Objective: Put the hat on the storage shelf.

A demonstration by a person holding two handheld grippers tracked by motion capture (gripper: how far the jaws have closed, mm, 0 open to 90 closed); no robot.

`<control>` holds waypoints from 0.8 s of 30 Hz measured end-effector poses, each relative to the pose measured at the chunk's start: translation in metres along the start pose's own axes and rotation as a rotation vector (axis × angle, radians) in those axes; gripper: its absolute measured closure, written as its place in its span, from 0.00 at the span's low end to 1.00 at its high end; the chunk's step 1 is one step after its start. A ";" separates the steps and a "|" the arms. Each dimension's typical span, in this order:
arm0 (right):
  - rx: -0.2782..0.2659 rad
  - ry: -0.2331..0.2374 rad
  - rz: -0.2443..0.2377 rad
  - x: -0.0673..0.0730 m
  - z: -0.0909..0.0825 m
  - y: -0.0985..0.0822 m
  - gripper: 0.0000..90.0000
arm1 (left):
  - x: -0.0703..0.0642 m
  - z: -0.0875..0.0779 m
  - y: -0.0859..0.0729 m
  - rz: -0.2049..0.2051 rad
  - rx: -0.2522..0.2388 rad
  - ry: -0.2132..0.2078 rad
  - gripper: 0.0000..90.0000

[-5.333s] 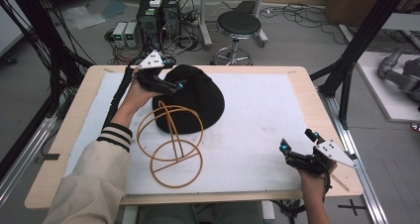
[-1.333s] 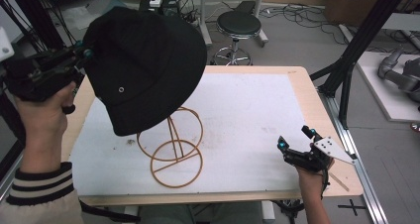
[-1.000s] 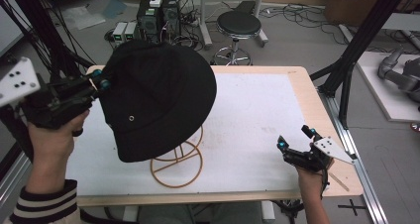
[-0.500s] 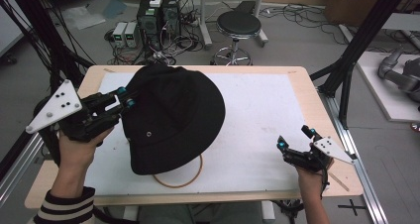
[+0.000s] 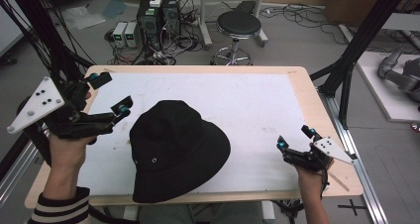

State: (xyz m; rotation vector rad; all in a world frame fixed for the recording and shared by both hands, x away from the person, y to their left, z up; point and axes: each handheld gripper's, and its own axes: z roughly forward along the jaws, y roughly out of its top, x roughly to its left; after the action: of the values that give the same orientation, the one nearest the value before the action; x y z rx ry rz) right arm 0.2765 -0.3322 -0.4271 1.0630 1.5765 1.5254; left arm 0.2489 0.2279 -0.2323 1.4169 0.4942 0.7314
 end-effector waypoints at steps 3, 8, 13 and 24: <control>-0.001 -0.001 -0.002 0.000 0.000 0.000 0.03 | 0.009 -0.009 0.000 -0.017 -0.013 0.054 0.21; -0.004 -0.001 -0.001 0.001 0.001 0.001 0.03 | 0.025 -0.021 -0.004 -0.027 -0.035 0.151 0.20; -0.006 0.000 0.002 0.002 0.002 0.001 0.03 | 0.041 -0.035 -0.018 -0.051 -0.043 0.269 0.20; -0.040 -0.021 0.021 0.001 0.003 0.003 0.03 | 0.056 -0.058 -0.056 -0.048 -0.064 0.419 0.20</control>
State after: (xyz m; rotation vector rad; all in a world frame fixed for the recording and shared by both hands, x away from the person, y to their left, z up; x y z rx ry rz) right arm 0.2788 -0.3302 -0.4239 1.0739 1.5187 1.5481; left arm 0.2561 0.3083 -0.2876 1.1883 0.8191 1.0025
